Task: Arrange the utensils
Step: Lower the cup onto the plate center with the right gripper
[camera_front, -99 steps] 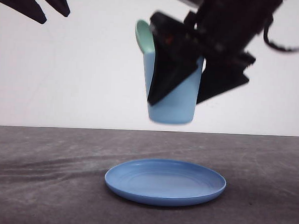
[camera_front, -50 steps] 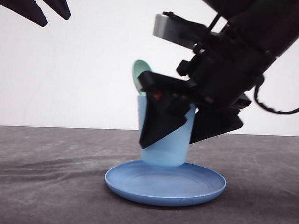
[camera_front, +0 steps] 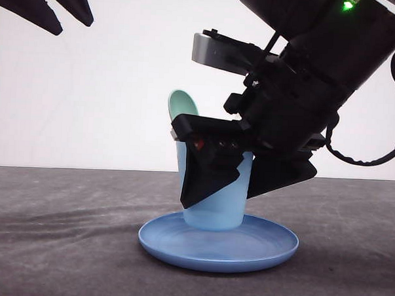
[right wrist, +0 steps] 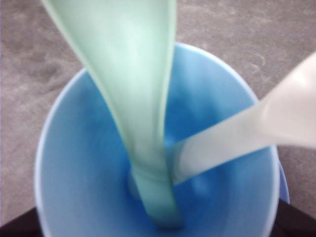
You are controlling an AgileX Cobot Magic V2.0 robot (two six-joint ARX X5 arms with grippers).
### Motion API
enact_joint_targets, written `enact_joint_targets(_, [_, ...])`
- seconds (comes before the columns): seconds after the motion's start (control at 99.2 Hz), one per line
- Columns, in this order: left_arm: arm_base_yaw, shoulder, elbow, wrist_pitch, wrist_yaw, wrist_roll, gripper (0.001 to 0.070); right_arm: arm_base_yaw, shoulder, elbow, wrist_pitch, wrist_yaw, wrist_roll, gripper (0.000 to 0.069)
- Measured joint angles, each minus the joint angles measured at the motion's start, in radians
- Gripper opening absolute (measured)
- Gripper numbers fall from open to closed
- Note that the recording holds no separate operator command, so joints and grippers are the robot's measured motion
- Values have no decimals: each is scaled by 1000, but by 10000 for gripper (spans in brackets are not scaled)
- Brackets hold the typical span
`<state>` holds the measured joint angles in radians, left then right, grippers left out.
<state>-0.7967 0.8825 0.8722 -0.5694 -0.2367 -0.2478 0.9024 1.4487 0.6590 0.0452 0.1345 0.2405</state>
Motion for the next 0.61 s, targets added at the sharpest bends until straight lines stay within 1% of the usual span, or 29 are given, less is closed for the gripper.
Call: enact_joint_targets(0.605, [0, 0, 0, -16, 0, 0, 240, 1, 48, 0, 26, 0, 3, 415])
